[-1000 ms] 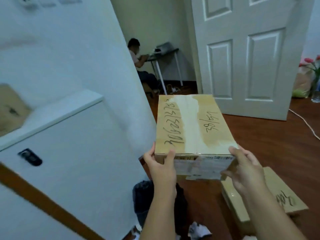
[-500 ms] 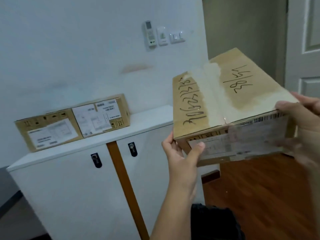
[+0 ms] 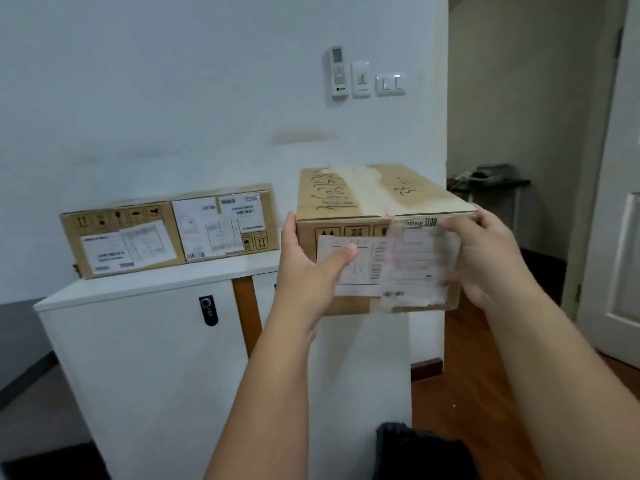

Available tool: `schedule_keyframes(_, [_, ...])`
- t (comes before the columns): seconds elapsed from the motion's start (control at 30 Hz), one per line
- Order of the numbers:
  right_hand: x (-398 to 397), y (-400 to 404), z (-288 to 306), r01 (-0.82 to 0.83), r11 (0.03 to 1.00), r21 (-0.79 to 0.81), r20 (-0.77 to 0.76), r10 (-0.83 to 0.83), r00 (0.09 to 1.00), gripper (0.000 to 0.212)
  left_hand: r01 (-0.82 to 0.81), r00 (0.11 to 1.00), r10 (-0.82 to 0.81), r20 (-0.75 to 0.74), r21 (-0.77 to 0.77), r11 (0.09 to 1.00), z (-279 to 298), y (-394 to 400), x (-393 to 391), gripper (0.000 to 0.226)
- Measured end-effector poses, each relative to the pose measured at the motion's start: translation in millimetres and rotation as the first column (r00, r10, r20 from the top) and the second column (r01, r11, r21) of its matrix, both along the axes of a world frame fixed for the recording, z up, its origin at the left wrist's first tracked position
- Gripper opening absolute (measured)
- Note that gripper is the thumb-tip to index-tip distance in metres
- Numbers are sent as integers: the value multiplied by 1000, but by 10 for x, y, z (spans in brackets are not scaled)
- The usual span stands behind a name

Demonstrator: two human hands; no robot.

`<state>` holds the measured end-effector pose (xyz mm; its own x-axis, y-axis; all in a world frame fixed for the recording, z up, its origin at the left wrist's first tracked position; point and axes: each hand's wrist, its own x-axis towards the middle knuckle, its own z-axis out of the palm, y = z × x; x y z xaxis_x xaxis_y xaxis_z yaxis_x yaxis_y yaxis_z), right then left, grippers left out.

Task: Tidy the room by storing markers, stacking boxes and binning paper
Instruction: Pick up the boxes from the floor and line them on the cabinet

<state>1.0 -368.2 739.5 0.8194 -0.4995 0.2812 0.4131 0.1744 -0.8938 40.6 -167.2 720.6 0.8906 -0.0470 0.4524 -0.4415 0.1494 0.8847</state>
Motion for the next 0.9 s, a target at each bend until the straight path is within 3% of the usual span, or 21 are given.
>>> schedule_keyframes(0.07, [178,34,-44,-6,996,-85,-36,3,999,24,-92,995,94,-12,100,991,-20,71,111,102])
schedule_keyframes(0.13, [361,51,-68,24,989,-145,-28,-28,999,29,-199,980,195,39,206,958,-49,92,199,102])
schedule_keyframes(0.23, [620,139,-135,72,980,-184,-21,-78,997,56,-408,913,359,197,389,826,-125,92,376,97])
schedule_keyframes(0.37, [945,281,-313,151,950,-272,-1,-158,987,74,-592,805,475,355,442,674,-298,138,748,92])
schedule_keyframes(0.5, [1333,335,-394,185,904,-386,15,-195,981,87,-568,816,501,289,562,601,-560,135,1161,97])
schedule_keyframes(0.63, [1725,321,-321,129,859,-496,-59,-182,981,83,-507,836,485,255,697,507,-777,150,1462,98])
schedule_keyframes(0.9, [2362,272,-418,28,813,-582,-104,-108,989,94,-426,839,485,247,853,302,-663,178,1870,91])
